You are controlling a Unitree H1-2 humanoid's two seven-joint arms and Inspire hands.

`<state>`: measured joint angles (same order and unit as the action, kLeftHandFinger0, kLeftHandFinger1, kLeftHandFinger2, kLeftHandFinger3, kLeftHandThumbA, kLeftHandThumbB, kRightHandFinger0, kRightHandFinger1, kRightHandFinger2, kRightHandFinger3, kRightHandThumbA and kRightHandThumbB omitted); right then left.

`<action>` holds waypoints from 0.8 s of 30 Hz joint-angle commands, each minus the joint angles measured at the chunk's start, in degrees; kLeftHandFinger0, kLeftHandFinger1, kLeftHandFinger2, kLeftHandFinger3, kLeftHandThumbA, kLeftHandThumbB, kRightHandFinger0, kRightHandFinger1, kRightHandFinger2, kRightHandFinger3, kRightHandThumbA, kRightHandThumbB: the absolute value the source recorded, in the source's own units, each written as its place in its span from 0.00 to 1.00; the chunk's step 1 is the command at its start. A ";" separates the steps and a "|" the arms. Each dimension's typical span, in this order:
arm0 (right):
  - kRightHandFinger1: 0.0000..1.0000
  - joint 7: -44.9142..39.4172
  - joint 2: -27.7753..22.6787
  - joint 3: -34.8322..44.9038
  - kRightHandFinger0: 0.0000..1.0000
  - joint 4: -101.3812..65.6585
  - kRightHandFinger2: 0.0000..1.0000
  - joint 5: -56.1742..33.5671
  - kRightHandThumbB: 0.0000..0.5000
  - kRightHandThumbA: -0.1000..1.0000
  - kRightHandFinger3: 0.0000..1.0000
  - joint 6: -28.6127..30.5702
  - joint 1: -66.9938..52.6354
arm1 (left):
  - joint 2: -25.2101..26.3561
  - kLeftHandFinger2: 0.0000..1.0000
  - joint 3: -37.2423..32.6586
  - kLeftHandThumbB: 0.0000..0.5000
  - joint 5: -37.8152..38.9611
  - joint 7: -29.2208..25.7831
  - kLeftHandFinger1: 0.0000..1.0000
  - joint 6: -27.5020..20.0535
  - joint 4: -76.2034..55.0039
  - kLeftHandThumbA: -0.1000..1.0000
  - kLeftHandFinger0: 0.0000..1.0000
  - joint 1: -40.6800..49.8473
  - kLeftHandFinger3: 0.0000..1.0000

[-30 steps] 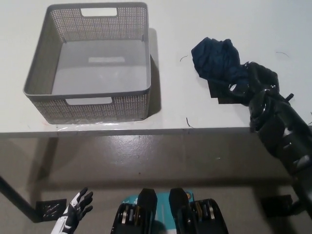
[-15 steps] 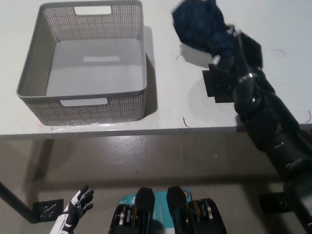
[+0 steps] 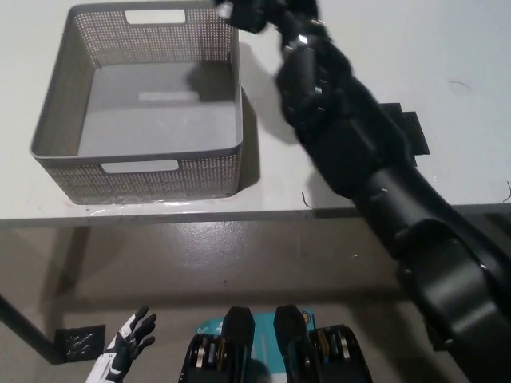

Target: Use the right hand to pick up a umbrella on the right side and place it into a container on the lft side

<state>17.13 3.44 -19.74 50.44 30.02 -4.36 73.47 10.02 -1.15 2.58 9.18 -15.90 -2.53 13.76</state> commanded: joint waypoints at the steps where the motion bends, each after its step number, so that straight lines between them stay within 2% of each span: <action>1: 0.06 1.66 5.16 -0.93 0.00 2.26 0.61 0.90 0.33 0.00 0.56 2.84 10.37 | 1.29 1.00 -0.84 0.09 -0.66 1.31 1.00 -1.65 -2.77 1.00 1.00 1.41 1.00; 3: 0.08 2.65 6.96 -0.88 0.00 5.69 0.63 0.54 0.34 0.00 0.58 3.24 11.25 | 1.42 1.00 -1.21 0.08 -1.88 1.06 1.00 -2.10 -2.97 1.00 1.00 1.85 1.00; 4: 0.10 2.81 7.21 -0.85 0.00 6.46 0.62 0.48 0.42 0.00 0.55 3.41 11.47 | 1.40 1.00 -1.37 0.08 -2.22 0.96 1.00 -2.16 -2.99 1.00 1.00 1.84 1.00; 5: 0.03 2.67 7.49 -0.96 0.00 7.47 0.55 0.47 0.31 0.00 0.46 3.52 11.66 | 1.34 1.00 -1.61 0.10 -2.31 0.99 1.00 -2.07 -3.05 1.00 1.00 1.88 1.00; 7: 0.00 3.18 8.43 -1.54 0.00 11.86 0.48 0.60 0.31 0.00 0.33 5.02 12.03 | 1.14 1.00 -1.98 0.12 -2.78 0.93 1.00 -2.13 -3.52 1.00 1.00 2.18 1.00; 8: 0.00 3.49 8.72 -1.78 0.00 13.62 0.47 0.65 0.37 0.00 0.31 5.49 11.84 | 0.93 1.00 -2.12 0.11 -3.24 0.75 1.00 -2.28 -3.79 1.00 1.00 2.33 1.00; 9: 0.00 4.19 9.13 -1.84 0.00 15.91 0.46 0.49 0.37 0.00 0.30 6.27 11.71 | 0.84 1.00 -2.15 0.12 -3.50 0.64 1.00 -2.11 -4.20 1.00 1.00 2.48 1.00; 10: 0.08 4.04 9.62 -1.60 0.02 18.65 0.43 -0.19 0.45 0.00 0.30 6.84 11.33 | 0.85 1.00 -2.15 0.12 -3.03 0.78 1.00 -1.47 -4.90 1.00 1.00 2.59 1.00; 11: 0.02 4.11 9.63 -1.54 0.00 19.11 0.30 -0.30 0.45 0.00 0.23 7.04 11.40 | 0.85 1.00 -2.18 0.13 -3.02 0.79 1.00 -1.37 -5.00 1.00 1.00 2.56 1.00; 12: 0.00 4.81 9.93 -1.44 0.00 21.11 0.12 -0.49 0.50 0.00 0.16 7.62 11.12 | 0.80 1.00 -2.22 0.14 -3.00 0.82 1.00 -0.92 -5.47 1.00 1.00 2.39 1.00; 13: 0.00 5.55 10.24 -1.24 0.00 23.14 0.06 -0.75 0.50 0.00 0.09 8.08 10.62 | 0.76 1.00 -2.34 0.14 -3.15 0.86 1.00 -0.57 -5.92 1.00 1.00 2.17 1.00; 15: 0.00 4.93 10.14 -1.12 0.00 25.14 0.27 -1.12 0.45 0.00 0.20 8.16 9.54 | 0.55 1.00 -2.78 0.16 -3.32 0.96 1.00 0.13 -6.42 1.00 1.00 2.24 1.00; 16: 0.04 4.71 9.97 -1.52 0.00 26.13 0.45 -0.81 0.43 0.00 0.40 7.74 9.03 | 0.42 1.00 -3.00 0.16 -3.09 1.07 1.00 0.09 -6.51 1.00 1.00 2.18 1.00; 17: 0.07 5.46 9.93 -1.88 0.00 27.02 0.51 -0.54 0.45 0.00 0.51 8.58 8.40 | 0.52 1.00 -3.11 0.14 -3.32 1.06 1.00 -0.21 -6.64 1.00 1.00 2.07 1.00; 18: 0.15 5.56 9.87 -2.14 0.03 27.60 0.56 -0.34 0.45 0.00 0.61 8.63 8.09 | 0.61 1.00 -3.20 0.12 -3.47 1.07 1.00 -0.30 -6.76 1.00 1.00 1.98 1.00; 19: 0.20 5.12 9.80 -2.38 0.08 28.15 0.57 -0.18 0.42 0.00 0.63 7.92 7.88 | 0.71 1.00 -3.31 0.11 -3.62 1.05 1.00 -0.42 -6.91 1.00 1.00 1.85 1.00; 20: 0.17 3.51 9.81 -2.37 0.04 28.81 0.45 -0.31 0.41 0.00 0.54 5.32 7.59 | 0.91 1.00 -3.38 0.11 -3.22 1.25 1.00 -0.12 -7.22 1.00 1.00 1.70 1.00; 21: 0.15 3.07 9.83 -2.37 0.01 29.16 0.42 -0.41 0.43 0.03 0.54 4.21 7.37 | 1.05 1.00 -3.46 0.11 -2.87 1.42 1.00 0.18 -7.37 1.00 1.00 1.63 1.00; 22: 0.55 0.77 9.70 -2.44 0.34 29.43 0.83 -0.52 0.43 0.36 0.96 2.39 7.40 | 1.16 1.00 -3.60 0.11 -2.81 1.54 1.00 0.43 -7.47 1.00 1.00 1.44 1.00; 23: 0.77 -2.52 9.56 -2.57 0.54 29.64 0.93 -0.61 0.56 0.52 1.00 0.28 7.66 | 1.19 1.00 -3.72 0.12 -2.90 1.57 1.00 0.60 -7.52 1.00 1.00 1.23 1.00; 24: 1.00 -6.07 9.26 -2.02 1.00 29.78 1.00 -1.57 0.74 0.63 1.00 0.37 7.46 | 1.41 1.00 -3.87 0.12 -2.82 1.74 1.00 1.07 -7.70 1.00 1.00 1.05 1.00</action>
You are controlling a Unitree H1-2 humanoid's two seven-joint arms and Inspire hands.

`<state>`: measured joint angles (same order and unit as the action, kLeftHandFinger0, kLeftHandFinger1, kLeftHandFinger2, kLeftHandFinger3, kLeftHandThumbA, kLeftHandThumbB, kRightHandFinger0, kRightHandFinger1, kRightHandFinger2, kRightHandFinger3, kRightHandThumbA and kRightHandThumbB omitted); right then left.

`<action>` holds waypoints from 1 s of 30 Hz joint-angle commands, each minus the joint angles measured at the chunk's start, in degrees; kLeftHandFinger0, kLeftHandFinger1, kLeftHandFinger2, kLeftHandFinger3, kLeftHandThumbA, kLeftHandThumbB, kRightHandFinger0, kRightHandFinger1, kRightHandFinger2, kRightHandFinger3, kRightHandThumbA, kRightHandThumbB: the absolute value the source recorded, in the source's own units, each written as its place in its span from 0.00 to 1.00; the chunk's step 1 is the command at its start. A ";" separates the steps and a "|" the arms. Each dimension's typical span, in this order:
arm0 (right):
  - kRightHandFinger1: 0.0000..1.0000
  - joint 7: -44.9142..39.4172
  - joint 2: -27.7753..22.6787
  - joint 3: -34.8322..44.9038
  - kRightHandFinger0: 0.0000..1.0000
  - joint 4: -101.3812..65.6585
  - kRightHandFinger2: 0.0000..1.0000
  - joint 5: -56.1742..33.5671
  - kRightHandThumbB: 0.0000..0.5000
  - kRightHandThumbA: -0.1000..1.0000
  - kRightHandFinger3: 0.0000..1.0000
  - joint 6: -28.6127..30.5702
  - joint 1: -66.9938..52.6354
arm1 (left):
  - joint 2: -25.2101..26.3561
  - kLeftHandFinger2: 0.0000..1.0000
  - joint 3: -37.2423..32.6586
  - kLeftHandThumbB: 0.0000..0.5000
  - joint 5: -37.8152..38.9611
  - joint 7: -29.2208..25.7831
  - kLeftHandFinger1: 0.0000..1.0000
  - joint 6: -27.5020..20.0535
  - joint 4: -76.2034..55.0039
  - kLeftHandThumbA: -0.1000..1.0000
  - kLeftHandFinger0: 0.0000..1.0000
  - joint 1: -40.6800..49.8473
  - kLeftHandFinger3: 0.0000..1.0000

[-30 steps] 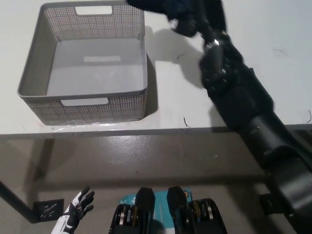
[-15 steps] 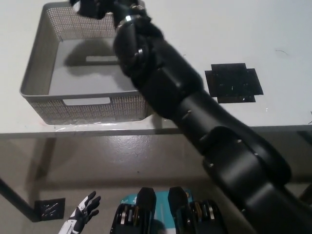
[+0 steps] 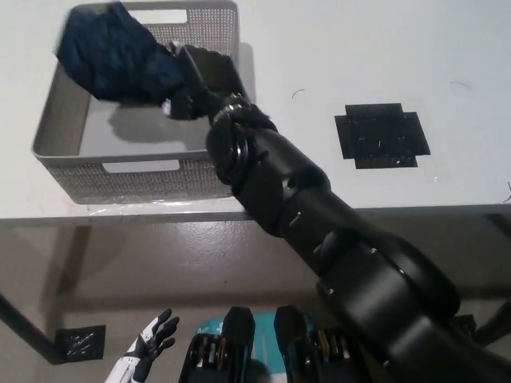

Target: Use the right hand to pick up a umbrella on the right side and place it into a container on the lft side

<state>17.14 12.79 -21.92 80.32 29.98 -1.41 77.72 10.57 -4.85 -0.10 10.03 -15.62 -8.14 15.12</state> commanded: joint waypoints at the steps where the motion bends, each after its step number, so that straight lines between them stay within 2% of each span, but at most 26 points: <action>1: 1.00 -8.29 -0.18 -0.57 1.00 0.19 1.00 -0.96 0.84 0.71 1.00 -3.43 3.29 | 0.97 1.00 -0.18 0.11 -0.24 0.84 1.00 0.66 -1.97 1.00 1.00 -0.47 1.00; 2: 1.00 -10.19 -0.36 -1.27 1.00 0.32 1.00 -0.42 0.95 0.80 1.00 -4.01 3.10 | 1.24 1.00 -0.19 0.12 -0.43 0.87 1.00 0.86 -2.07 1.00 1.00 -0.61 1.00; 3: 1.00 -10.49 -0.49 -1.33 1.00 0.17 1.00 -0.47 0.99 0.83 1.00 -3.96 2.78 | 1.46 1.00 -0.23 0.10 -0.61 0.96 1.00 0.84 -2.11 1.00 1.00 -0.71 1.00; 5: 1.00 -10.92 -1.26 -1.15 1.00 -0.30 1.00 -0.94 0.92 0.91 1.00 -3.70 2.22 | 1.89 1.00 -0.52 0.11 -1.36 1.18 1.00 1.23 -2.10 1.00 1.00 -1.20 1.00; 8: 1.00 -11.72 -1.99 -0.93 1.00 -0.87 1.00 -1.28 0.89 0.96 1.00 -3.55 2.31 | 2.15 1.00 -0.68 0.13 -1.24 1.37 1.00 1.88 -2.33 1.00 1.00 -1.30 1.00; 10: 1.00 -12.36 -2.70 -0.70 1.00 -1.45 1.00 -1.56 0.92 1.00 1.00 -2.90 2.48 | 2.20 1.00 -0.81 0.15 -0.79 1.52 1.00 2.75 -2.65 1.00 1.00 -1.45 1.00; 12: 1.00 -11.85 -3.07 -0.80 1.00 -1.86 1.00 -1.42 0.91 1.00 1.00 -2.35 2.61 | 2.15 1.00 -0.79 0.15 -0.86 1.42 1.00 3.26 -2.88 1.00 1.00 -1.49 1.00; 13: 1.00 -11.53 -3.48 -0.52 1.00 -2.33 1.00 -1.68 0.94 1.00 1.00 -1.57 2.82 | 2.11 1.00 -0.82 0.13 -0.86 1.41 1.00 3.12 -2.83 1.00 1.00 -1.60 1.00; 17: 1.00 -13.01 -5.71 1.95 1.00 -6.99 1.00 -4.09 0.91 1.00 1.00 0.78 4.25 | 2.11 1.00 -0.92 0.12 -0.95 1.47 1.00 2.94 -3.08 1.00 1.00 -1.84 1.00; 20: 1.00 -16.07 -7.86 8.17 1.00 -14.30 1.00 -9.93 0.92 1.00 1.00 3.22 5.03 | 2.32 1.00 -0.76 0.15 -0.21 1.77 1.00 3.23 -3.13 1.00 1.00 -1.89 1.00; 22: 1.00 -18.76 -9.05 12.54 1.00 -20.86 1.00 -14.46 0.94 1.00 1.00 3.88 4.73 | 2.49 1.00 -0.78 0.12 0.01 2.03 1.00 3.03 -3.06 1.00 1.00 -1.81 1.00; 24: 1.00 -21.74 -10.22 18.28 1.00 -33.50 1.00 -20.86 1.00 1.00 1.00 1.08 3.32 | 2.63 1.00 -0.63 0.11 0.51 2.29 1.00 2.98 -3.17 1.00 1.00 -1.75 1.00; 25: 1.00 -22.76 -10.78 19.40 1.00 -38.66 1.00 -22.14 1.00 1.00 1.00 -1.31 2.71 | 2.69 1.00 -0.56 0.12 0.72 2.37 1.00 2.79 -2.91 1.00 1.00 -1.77 1.00; 28: 1.00 -26.97 -12.44 26.71 1.00 -57.01 1.00 -34.59 1.00 1.00 1.00 -5.44 0.55 | 2.38 1.00 -0.49 0.11 0.17 1.99 1.00 2.58 -2.28 1.00 1.00 -1.86 1.00; 29: 1.00 -27.22 -13.13 27.86 1.00 -61.27 1.00 -36.37 0.92 1.00 1.00 -6.60 0.05 | 2.34 1.00 -0.48 0.11 0.14 1.95 1.00 2.67 -2.14 1.00 1.00 -1.88 1.00; 30: 1.00 -27.37 -13.81 28.31 1.00 -64.36 1.00 -37.18 0.90 1.00 1.00 -7.48 -0.38 | 2.35 1.00 -0.48 0.11 0.20 1.98 1.00 2.84 -2.15 1.00 1.00 -1.80 1.00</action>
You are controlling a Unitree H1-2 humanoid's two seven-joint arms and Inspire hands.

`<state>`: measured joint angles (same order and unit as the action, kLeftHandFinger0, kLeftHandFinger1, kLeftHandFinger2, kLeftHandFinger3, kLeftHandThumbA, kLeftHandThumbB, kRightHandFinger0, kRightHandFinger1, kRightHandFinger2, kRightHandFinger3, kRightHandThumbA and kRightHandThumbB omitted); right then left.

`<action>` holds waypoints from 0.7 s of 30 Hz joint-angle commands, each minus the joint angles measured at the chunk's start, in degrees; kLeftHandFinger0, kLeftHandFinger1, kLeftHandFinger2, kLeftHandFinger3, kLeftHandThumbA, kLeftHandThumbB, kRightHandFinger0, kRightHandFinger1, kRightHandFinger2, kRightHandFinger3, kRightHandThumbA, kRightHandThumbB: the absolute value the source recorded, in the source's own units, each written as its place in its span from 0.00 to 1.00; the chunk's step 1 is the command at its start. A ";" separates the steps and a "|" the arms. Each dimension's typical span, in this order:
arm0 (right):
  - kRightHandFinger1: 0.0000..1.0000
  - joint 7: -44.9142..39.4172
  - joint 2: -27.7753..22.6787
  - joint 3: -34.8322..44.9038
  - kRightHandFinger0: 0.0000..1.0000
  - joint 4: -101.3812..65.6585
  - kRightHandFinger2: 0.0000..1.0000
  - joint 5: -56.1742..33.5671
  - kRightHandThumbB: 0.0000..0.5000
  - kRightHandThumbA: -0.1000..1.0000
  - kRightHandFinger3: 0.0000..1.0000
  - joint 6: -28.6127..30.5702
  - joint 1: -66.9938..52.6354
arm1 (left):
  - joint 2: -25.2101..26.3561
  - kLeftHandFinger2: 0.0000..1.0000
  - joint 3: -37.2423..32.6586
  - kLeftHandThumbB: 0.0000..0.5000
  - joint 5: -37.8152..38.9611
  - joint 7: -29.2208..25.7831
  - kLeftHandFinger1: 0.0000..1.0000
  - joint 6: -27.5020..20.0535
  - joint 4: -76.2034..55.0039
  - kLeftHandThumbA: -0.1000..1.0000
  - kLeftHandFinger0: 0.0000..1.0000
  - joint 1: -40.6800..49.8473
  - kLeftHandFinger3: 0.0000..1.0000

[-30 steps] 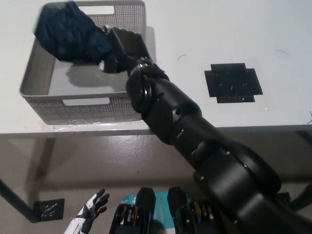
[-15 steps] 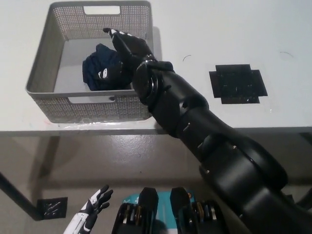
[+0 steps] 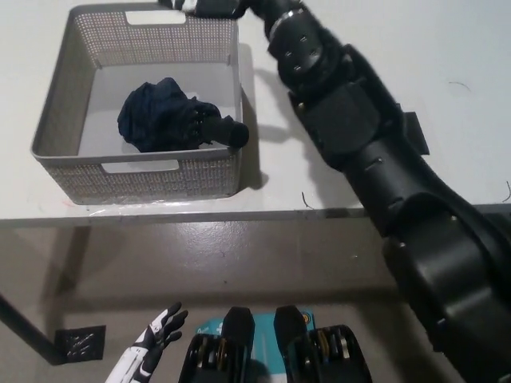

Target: Use the right hand to pick up a umbrella on the right side and place it into a container on the lft side

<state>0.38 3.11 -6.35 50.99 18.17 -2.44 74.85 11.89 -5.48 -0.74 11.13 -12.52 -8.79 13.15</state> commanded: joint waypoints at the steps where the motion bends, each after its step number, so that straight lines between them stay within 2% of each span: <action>1: 1.00 -10.47 -5.00 13.87 1.00 -39.26 1.00 -27.03 0.89 1.00 1.00 -7.46 1.88 | 0.93 1.00 0.14 0.11 0.88 0.86 1.00 -0.25 -1.40 1.00 1.00 0.10 1.00; 4: 1.00 -9.71 -7.55 16.14 1.00 -52.74 1.00 -30.28 0.82 1.00 1.00 -11.36 -1.96 | 1.21 1.00 0.36 0.10 0.59 0.75 1.00 -0.85 -1.16 1.00 1.00 0.31 1.00; 8: 1.00 -8.42 -8.78 17.88 1.00 -66.65 1.00 -34.60 0.88 1.00 1.00 -15.59 -10.29 | 1.11 1.00 0.87 0.12 0.83 0.32 1.00 -1.10 -0.89 1.00 1.00 1.18 1.00; 11: 1.00 -7.98 -9.17 16.19 1.00 -77.51 1.00 -36.06 0.92 1.00 1.00 -14.46 -22.82 | 1.30 1.00 1.43 0.10 0.22 -0.25 1.00 -2.30 -0.04 1.00 1.00 1.65 1.00; 14: 1.00 -7.73 -8.88 11.61 1.00 -85.49 1.00 -34.30 0.92 1.00 1.00 -6.09 -40.28 | 1.17 1.00 1.56 0.06 1.52 0.02 1.00 -3.05 0.61 1.00 1.00 1.93 1.00; 15: 1.00 -7.82 -8.84 9.22 1.00 -87.33 1.00 -33.44 0.93 1.00 1.00 -0.71 -48.85 | 1.06 1.00 1.62 0.03 2.24 0.18 1.00 -3.67 1.12 1.00 1.00 1.89 1.00; 18: 1.00 -7.22 -8.03 5.19 1.00 -89.04 1.00 -30.51 0.98 1.00 1.00 4.94 -59.58 | 0.59 1.00 2.12 0.02 3.52 -0.02 1.00 -4.57 2.41 1.00 1.00 2.07 1.00; 19: 1.00 -7.05 -7.59 3.11 1.00 -89.35 1.00 -29.72 0.96 1.00 1.00 7.93 -64.44 | 0.31 1.00 2.35 0.03 3.76 -0.28 1.00 -4.52 2.74 1.00 1.00 2.13 1.00; 20: 1.00 -6.77 -7.16 2.11 1.00 -89.69 1.00 -28.73 0.98 1.00 1.00 8.65 -66.30 | 0.37 1.00 2.53 0.03 3.97 -0.30 1.00 -4.53 2.83 1.00 1.00 2.33 1.00; 21: 1.00 -5.88 -6.40 0.40 1.00 -89.87 1.00 -25.28 1.00 1.00 1.00 11.15 -70.28 | 0.29 1.00 2.77 0.04 4.35 -0.37 1.00 -4.45 2.97 1.00 1.00 2.46 1.00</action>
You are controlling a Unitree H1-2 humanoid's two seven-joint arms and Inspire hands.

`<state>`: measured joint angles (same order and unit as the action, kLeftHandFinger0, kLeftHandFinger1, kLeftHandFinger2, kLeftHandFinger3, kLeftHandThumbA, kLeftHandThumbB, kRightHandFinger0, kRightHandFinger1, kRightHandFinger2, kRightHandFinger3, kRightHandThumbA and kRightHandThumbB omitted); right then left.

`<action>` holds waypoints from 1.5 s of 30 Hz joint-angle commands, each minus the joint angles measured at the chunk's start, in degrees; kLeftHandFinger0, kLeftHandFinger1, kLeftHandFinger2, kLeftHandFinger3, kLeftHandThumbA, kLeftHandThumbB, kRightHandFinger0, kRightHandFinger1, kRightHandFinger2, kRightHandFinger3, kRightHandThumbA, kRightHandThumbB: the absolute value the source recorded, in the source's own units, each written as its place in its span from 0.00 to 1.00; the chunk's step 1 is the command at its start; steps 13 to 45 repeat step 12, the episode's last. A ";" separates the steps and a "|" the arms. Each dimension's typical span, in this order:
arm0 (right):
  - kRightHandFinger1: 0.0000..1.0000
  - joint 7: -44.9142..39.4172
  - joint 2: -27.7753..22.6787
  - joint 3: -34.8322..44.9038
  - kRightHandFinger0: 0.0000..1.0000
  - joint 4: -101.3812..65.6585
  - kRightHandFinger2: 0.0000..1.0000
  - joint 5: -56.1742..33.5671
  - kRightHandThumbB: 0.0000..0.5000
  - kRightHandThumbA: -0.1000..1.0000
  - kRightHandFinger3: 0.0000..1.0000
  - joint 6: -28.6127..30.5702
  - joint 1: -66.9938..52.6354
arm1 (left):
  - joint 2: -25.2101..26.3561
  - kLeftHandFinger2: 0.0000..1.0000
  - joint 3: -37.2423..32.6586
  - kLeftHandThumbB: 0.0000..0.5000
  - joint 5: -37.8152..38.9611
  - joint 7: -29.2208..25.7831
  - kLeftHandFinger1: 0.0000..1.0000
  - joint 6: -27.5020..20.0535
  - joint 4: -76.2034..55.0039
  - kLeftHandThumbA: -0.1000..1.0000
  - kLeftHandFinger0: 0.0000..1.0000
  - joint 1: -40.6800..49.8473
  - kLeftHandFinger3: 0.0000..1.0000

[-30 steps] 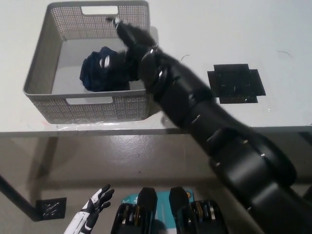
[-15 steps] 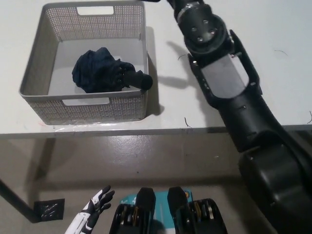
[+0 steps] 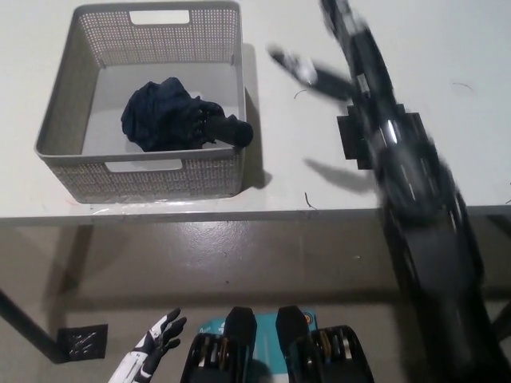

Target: Use the right hand to pick up a umbrella on the right side and place it into a container on the lft side

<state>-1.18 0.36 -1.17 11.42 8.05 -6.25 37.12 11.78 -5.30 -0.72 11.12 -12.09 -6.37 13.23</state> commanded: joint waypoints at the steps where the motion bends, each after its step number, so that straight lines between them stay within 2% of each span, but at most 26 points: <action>1: 1.00 -3.25 -2.94 -5.64 1.00 -49.68 1.00 -11.45 1.00 1.00 1.00 17.43 -35.81 | 0.24 1.00 2.70 0.07 4.37 -0.52 1.00 -4.58 0.48 1.00 1.00 2.25 1.00; 2: 1.00 -3.03 -2.79 -6.12 1.00 -48.83 1.00 -10.27 1.00 1.00 1.00 18.94 -37.54 | 0.12 1.00 2.81 0.10 4.45 -0.62 1.00 -4.46 0.50 1.00 1.00 2.12 1.00; 4: 1.00 -3.62 -3.26 -7.18 1.00 -45.34 1.00 -11.36 0.97 1.00 1.00 22.97 -42.80 | -0.38 1.00 2.79 0.09 4.58 -0.82 1.00 -4.11 0.48 1.00 1.00 1.84 1.00; 5: 1.00 -3.89 -3.47 -7.36 1.00 -44.34 1.00 -11.48 0.93 1.00 1.00 23.66 -44.42 | -0.55 1.00 2.74 0.10 4.52 -0.86 1.00 -4.05 0.59 1.00 1.00 1.71 1.00; 6: 1.00 -4.00 -3.61 -7.41 1.00 -42.31 1.00 -11.43 0.84 1.00 1.00 25.09 -46.28 | -0.63 1.00 2.69 0.10 4.42 -0.87 1.00 -3.98 0.65 1.00 1.00 1.56 1.00; 8: 1.00 -3.52 -3.42 -7.22 1.00 -39.16 1.00 -10.21 0.78 1.00 1.00 27.05 -48.48 | -0.81 1.00 2.72 0.10 4.51 -0.92 1.00 -4.21 0.90 1.00 1.00 1.48 1.00; 10: 1.00 -2.58 -3.25 -6.61 1.00 -33.87 1.00 -8.10 0.69 1.00 1.00 29.81 -50.99 | -1.08 1.00 2.96 0.12 4.68 -1.12 1.00 -4.50 1.07 1.00 1.00 1.74 1.00; 45: 1.00 -2.35 -3.18 -6.12 1.00 -30.46 1.00 -7.92 0.69 1.00 1.00 30.62 -51.53 | -1.28 1.00 3.16 0.12 4.68 -1.36 1.00 -4.82 1.19 1.00 1.00 1.84 1.00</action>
